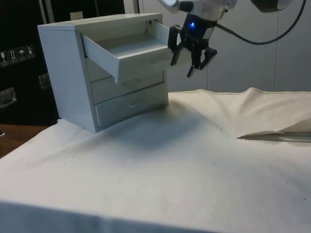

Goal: Open the drawer, then close it.

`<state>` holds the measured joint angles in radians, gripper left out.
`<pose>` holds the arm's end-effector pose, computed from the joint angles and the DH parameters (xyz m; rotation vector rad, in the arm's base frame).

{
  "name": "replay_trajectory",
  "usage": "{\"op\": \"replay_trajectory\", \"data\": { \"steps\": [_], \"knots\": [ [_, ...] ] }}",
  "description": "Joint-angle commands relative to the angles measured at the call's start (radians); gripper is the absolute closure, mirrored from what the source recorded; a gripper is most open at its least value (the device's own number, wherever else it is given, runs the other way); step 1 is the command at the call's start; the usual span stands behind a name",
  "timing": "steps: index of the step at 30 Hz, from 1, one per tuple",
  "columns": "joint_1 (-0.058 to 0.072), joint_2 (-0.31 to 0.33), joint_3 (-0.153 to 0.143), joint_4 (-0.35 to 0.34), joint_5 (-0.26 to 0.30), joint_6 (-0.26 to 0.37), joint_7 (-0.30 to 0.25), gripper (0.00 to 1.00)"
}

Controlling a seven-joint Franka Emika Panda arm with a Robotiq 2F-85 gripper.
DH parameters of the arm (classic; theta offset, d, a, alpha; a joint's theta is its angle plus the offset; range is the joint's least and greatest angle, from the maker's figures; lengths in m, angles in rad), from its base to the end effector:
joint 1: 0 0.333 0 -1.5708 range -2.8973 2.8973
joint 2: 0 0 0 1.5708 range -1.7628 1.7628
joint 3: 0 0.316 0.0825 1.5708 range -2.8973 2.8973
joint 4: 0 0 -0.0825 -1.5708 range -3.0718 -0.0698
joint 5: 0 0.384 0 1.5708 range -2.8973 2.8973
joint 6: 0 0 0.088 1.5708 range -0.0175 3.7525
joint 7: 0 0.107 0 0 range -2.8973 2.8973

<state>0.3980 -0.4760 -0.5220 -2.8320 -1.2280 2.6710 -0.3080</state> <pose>0.3627 0.0011 0.3364 2.1257 1.5065 0.3066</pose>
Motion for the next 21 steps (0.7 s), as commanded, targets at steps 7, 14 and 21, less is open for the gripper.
{"op": "replay_trajectory", "data": {
  "steps": [7,14,21],
  "knots": [
    [-0.011,-0.001,0.008,0.005,-0.027,-0.002,0.017,0.78],
    [-0.01,0.002,0.0,0.007,-0.024,-0.006,0.006,1.0],
    [-0.01,0.006,-0.031,0.025,-0.023,-0.022,-0.035,1.0]
  ]
}}
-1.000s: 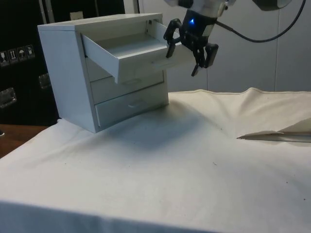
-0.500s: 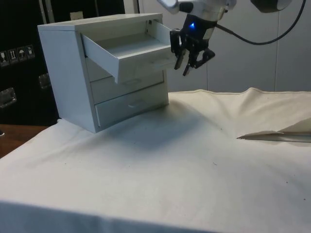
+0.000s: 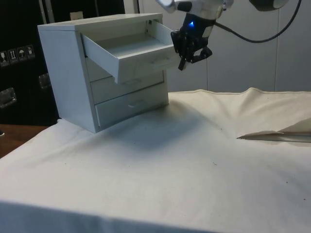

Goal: Open the drawer, then close it.

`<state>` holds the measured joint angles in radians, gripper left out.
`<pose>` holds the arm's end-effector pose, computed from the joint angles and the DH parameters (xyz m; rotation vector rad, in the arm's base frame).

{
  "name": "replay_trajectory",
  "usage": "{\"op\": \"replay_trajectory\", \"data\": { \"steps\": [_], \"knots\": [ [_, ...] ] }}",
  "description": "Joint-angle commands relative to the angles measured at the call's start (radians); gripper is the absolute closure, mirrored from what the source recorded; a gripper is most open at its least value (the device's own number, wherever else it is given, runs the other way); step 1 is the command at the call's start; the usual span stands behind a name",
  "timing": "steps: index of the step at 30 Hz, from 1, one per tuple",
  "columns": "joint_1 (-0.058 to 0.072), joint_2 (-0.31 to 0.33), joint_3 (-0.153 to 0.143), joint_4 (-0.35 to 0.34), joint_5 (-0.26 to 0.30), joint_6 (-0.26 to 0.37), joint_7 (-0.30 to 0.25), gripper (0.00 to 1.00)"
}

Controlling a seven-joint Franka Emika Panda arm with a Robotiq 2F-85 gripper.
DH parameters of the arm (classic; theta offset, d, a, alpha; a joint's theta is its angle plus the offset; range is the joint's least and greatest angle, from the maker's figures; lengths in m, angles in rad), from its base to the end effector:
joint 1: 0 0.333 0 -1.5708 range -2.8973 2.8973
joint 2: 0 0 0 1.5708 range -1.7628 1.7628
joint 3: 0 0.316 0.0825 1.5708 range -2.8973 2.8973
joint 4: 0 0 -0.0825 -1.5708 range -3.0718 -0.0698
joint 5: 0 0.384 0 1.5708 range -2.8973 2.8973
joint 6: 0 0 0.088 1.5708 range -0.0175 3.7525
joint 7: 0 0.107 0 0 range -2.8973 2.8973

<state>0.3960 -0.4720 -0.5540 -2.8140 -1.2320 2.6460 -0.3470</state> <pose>0.3675 -0.0150 0.3381 2.1208 1.4979 0.2644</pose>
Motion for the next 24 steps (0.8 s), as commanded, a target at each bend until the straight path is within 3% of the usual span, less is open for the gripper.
{"op": "replay_trajectory", "data": {
  "steps": [1,2,3,10,11,12,20,21,22,24],
  "knots": [
    [-0.008,0.002,-0.003,0.009,-0.02,0.001,-0.001,1.0],
    [0.0,0.0,-0.005,0.003,-0.001,-0.001,-0.005,1.0],
    [-0.008,0.002,-0.006,0.012,-0.021,-0.001,-0.005,1.0],
    [-0.01,-0.002,-0.022,0.028,-0.059,-0.01,0.003,1.0],
    [-0.001,0.001,-0.029,0.022,-0.035,-0.012,-0.012,1.0],
    [-0.011,-0.002,-0.023,0.03,-0.065,-0.01,0.006,1.0],
    [-0.007,0.004,-0.032,0.051,-0.136,-0.005,0.065,1.0],
    [-0.001,0.002,-0.036,0.041,-0.113,-0.013,0.049,1.0],
    [-0.007,0.005,-0.033,0.053,-0.141,-0.004,0.07,1.0],
    [-0.004,0.01,-0.033,0.061,-0.146,-0.001,0.079,1.0]
  ]
}}
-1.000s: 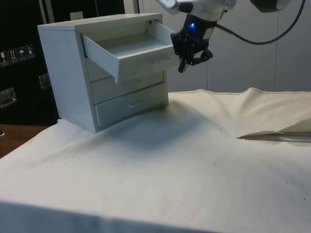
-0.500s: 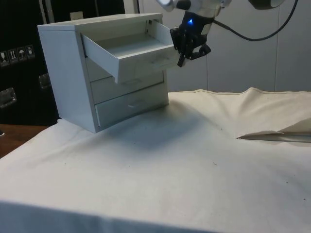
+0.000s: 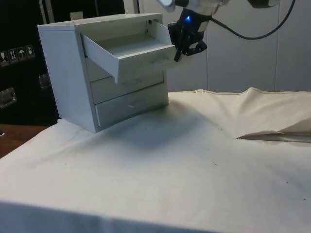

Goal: Open the drawer, then close it.

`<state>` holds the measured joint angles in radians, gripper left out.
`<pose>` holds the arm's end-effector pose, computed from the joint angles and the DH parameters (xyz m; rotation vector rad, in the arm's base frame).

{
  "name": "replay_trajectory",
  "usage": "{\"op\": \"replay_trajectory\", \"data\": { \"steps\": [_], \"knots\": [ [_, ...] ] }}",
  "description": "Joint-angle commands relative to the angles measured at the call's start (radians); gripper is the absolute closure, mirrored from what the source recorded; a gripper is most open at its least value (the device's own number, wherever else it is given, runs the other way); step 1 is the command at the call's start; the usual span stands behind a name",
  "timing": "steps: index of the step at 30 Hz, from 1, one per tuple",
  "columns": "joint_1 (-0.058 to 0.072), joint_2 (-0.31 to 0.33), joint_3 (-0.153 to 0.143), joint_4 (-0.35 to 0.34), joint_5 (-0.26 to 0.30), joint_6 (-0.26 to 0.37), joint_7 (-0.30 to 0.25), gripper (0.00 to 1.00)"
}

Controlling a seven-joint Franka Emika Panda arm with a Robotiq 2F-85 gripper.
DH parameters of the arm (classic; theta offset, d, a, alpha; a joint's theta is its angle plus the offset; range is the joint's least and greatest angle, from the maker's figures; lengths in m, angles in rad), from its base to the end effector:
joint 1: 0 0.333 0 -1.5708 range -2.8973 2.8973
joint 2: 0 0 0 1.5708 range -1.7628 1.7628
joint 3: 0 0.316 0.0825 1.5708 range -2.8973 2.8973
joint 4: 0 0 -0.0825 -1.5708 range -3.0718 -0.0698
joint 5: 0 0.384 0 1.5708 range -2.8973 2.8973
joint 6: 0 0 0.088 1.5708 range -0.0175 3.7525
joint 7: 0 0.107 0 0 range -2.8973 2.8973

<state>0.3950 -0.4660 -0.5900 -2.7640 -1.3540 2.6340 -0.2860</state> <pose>0.3796 -0.0344 0.3512 2.0597 1.4358 0.2742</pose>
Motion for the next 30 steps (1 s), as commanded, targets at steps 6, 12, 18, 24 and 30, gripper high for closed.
{"op": "replay_trajectory", "data": {
  "steps": [6,12,18,24,30],
  "knots": [
    [0.0,0.03,0.003,0.038,-0.035,0.029,0.045,1.0],
    [0.005,0.067,0.003,0.059,-0.012,0.039,0.049,1.0],
    [0.0,0.077,0.01,0.086,-0.062,0.045,0.102,1.0],
    [0.001,0.078,0.013,0.093,-0.1,0.038,0.141,1.0],
    [0.002,0.078,0.017,0.097,-0.132,0.03,0.174,1.0]
  ]
}}
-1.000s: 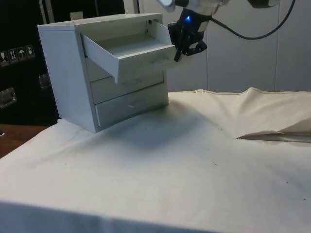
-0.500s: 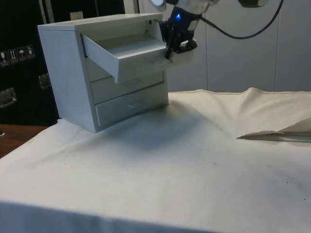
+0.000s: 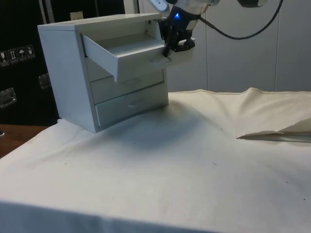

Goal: Open the drawer, then close it.

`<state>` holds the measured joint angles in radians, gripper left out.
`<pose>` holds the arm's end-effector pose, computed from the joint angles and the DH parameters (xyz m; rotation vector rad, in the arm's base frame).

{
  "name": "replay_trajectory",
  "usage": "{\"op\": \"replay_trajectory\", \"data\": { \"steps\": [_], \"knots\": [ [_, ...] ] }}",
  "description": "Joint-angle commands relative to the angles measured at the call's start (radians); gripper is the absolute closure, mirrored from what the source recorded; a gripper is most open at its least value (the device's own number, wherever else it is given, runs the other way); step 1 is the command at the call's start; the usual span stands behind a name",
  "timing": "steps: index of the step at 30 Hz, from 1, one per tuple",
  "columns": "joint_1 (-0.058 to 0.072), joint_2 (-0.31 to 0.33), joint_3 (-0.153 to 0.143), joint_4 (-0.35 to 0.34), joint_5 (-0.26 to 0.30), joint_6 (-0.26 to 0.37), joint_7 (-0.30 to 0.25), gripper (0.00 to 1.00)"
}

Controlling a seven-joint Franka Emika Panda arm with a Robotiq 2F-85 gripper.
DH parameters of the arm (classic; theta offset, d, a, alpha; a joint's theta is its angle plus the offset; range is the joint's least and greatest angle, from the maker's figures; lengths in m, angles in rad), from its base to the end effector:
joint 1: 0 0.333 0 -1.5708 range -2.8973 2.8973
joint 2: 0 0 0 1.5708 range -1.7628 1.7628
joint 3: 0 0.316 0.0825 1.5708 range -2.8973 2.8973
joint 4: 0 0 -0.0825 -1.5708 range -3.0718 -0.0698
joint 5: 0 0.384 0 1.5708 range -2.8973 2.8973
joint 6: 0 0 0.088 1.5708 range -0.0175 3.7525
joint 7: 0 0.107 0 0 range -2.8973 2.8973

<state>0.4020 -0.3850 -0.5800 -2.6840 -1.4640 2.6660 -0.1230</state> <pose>0.4036 -0.0335 0.3572 2.0274 1.3495 0.3292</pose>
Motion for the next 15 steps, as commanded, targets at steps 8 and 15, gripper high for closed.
{"op": "replay_trajectory", "data": {
  "steps": [8,15],
  "knots": [
    [0.0,-0.002,0.007,0.002,-0.036,-0.017,0.041,1.0],
    [0.0,0.0,0.018,0.029,-0.114,-0.04,0.112,1.0]
  ]
}}
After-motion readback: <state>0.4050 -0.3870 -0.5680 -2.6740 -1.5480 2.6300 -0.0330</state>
